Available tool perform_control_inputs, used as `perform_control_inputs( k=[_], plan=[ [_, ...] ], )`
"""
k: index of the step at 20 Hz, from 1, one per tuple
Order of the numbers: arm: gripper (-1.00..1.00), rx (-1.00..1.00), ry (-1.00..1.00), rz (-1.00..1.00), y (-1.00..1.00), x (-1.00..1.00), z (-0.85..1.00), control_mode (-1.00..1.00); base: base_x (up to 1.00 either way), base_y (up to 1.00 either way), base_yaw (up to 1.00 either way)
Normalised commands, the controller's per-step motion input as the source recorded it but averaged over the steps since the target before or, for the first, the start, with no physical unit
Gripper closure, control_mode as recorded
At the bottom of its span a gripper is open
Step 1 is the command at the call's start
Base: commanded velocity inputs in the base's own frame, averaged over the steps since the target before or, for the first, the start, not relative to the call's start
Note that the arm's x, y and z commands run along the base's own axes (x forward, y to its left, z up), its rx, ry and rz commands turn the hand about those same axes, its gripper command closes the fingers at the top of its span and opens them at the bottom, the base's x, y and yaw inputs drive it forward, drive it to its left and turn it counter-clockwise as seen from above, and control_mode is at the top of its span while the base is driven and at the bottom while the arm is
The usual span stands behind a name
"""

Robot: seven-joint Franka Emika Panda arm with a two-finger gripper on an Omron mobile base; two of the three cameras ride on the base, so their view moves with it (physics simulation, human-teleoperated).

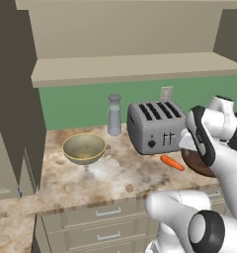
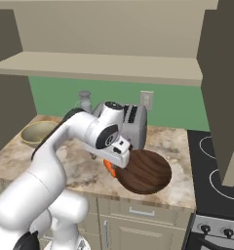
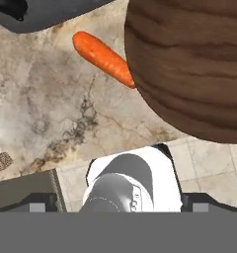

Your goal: Pick both bowls and place them on the counter. Then place the carrot in one bowl and place the sugar cube in the other bowl.

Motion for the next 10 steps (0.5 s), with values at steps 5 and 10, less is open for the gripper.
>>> perform_control_inputs(
  k=[5,10],
  plan=[
    [-1.00,0.00,-0.02,0.41,0.39,0.29,0.00,-1.00,0.00,0.00,0.00],
    [-1.00,-0.01,-0.04,0.31,0.38,0.23,-0.03,-1.00,0.00,0.00,0.00]
  ],
)
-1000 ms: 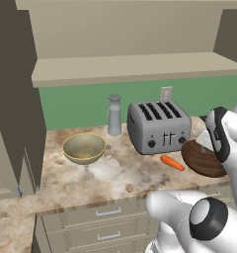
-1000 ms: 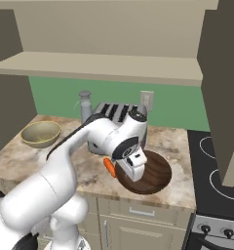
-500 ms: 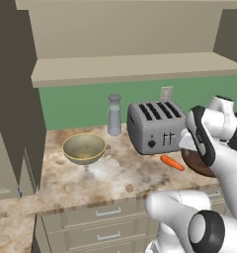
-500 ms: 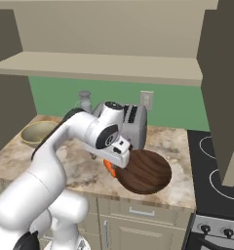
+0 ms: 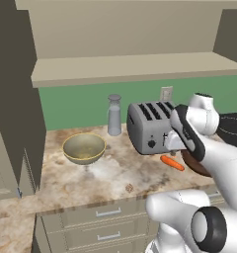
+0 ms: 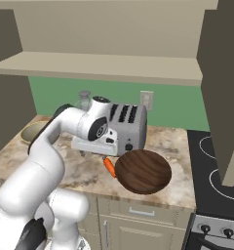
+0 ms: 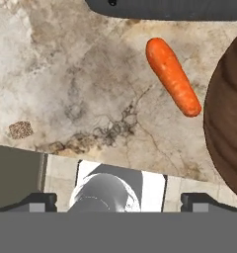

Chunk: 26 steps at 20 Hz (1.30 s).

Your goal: Pick both bowls and place them on the counter. Then place the carrot in one bowl and place the sugar cube in the other bowl.

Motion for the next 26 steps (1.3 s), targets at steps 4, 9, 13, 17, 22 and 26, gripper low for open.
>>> perform_control_inputs(
  k=[4,9,13,17,22,26],
  plan=[
    [-1.00,-0.03,-0.02,0.21,0.22,0.20,-0.19,-1.00,0.00,0.00,0.00],
    [-1.00,-0.09,-0.07,0.11,0.12,0.16,-0.38,-1.00,0.00,0.00,0.00],
    [-1.00,-0.04,-0.09,0.08,0.09,0.20,-0.38,-1.00,0.00,0.00,0.00],
    [-1.00,-0.06,-0.11,0.05,0.17,0.27,-0.33,-1.00,0.00,0.00,0.00],
    [-1.00,-0.09,-0.09,0.01,0.01,0.22,-0.28,-1.00,0.00,0.00,0.00],
    [-1.00,-0.10,-0.05,0.00,-0.03,0.26,-0.23,-1.00,0.00,0.00,0.00]
  ],
)
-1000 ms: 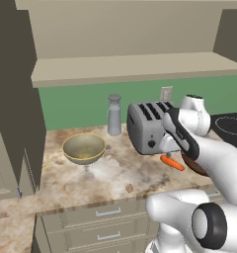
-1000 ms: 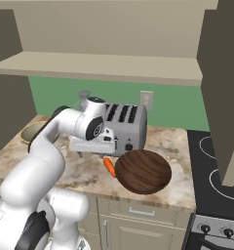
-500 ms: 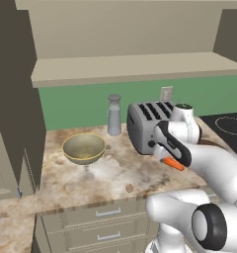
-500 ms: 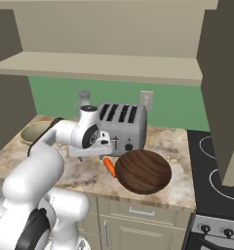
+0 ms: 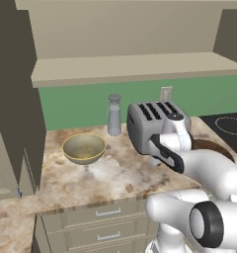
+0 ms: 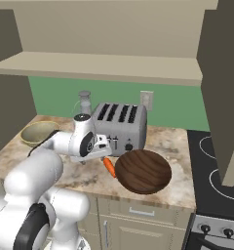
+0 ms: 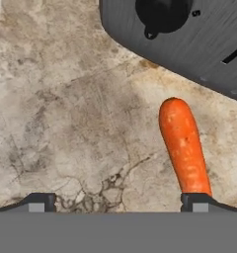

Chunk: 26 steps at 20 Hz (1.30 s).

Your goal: Pick both bowls and place them on the counter. Then place the carrot in one bowl and place the sugar cube in the other bowl.

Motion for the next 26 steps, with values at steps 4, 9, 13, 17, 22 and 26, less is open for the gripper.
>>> perform_control_inputs(
  k=[4,9,13,17,22,26],
  plan=[
    [-1.00,-0.08,0.00,0.00,-0.05,0.30,-0.19,-1.00,0.00,0.00,0.00],
    [-1.00,-0.02,0.00,0.00,-0.14,0.33,-0.09,-1.00,0.00,0.00,0.00],
    [-1.00,0.00,0.00,0.00,-0.16,0.29,-0.01,-1.00,0.00,0.00,0.00],
    [-1.00,0.00,0.00,0.00,-0.18,0.27,-0.03,-1.00,0.00,0.00,0.00],
    [-1.00,0.00,0.02,0.00,-0.07,0.27,-0.18,-1.00,0.00,0.00,0.00],
    [-1.00,0.00,0.02,0.00,-0.06,0.20,-0.28,-1.00,0.00,0.00,0.00]
  ],
)
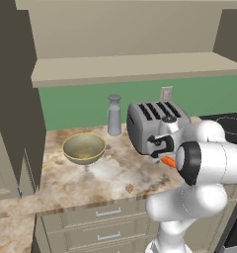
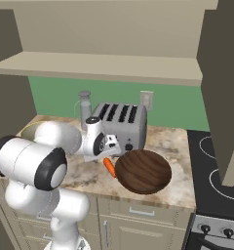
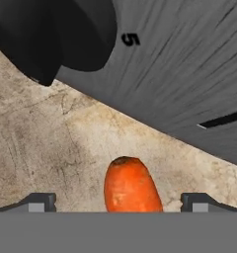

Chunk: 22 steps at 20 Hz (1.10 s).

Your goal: Pick both bowls and place them on the counter. Then place the carrot in one bowl and place the sugar cube in the other bowl.

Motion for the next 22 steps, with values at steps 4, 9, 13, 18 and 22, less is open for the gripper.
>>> perform_control_inputs(
  k=[4,9,13,18,22],
  plan=[
    [-1.00,0.00,0.01,0.00,-0.04,0.14,-0.30,-1.00,0.00,0.00,0.00],
    [-1.00,0.00,0.01,0.00,-0.08,0.12,-0.26,-1.00,0.00,0.00,0.00],
    [-1.00,0.00,0.02,0.00,-0.09,0.12,-0.25,-1.00,0.00,0.00,0.00],
    [1.00,0.00,0.05,0.00,-0.05,0.13,-0.23,-1.00,0.00,0.00,0.00],
    [1.00,0.00,0.09,0.01,0.00,0.05,-0.27,-1.00,0.00,0.00,0.00]
  ],
)
